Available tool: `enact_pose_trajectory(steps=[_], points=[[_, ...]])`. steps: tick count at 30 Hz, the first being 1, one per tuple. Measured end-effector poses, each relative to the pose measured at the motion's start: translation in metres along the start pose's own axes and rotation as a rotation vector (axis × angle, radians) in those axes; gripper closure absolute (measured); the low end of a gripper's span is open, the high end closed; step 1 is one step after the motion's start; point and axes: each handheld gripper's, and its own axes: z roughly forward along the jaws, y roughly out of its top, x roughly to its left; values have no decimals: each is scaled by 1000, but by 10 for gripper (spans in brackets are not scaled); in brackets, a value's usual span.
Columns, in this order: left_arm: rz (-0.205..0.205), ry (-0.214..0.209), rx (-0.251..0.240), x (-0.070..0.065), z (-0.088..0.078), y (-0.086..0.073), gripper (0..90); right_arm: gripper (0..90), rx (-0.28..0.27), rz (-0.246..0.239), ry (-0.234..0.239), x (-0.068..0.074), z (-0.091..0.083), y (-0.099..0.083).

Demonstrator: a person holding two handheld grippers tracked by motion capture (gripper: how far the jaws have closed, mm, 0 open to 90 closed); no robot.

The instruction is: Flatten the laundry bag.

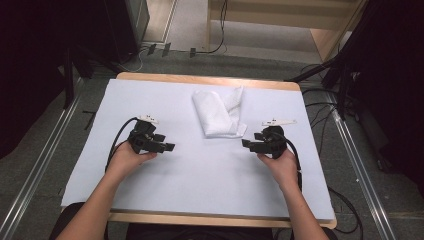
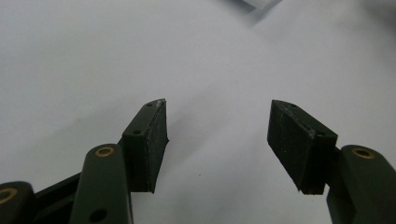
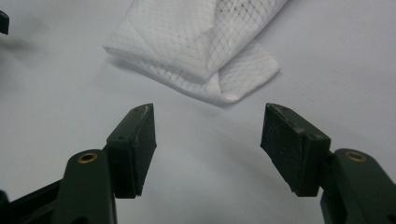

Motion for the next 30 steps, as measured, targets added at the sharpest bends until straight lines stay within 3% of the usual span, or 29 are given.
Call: enact_pose_trajectory(steps=[30], points=[[-10,-35,21,0,2,0,378,415,15,21,-4,-1,1,0]])
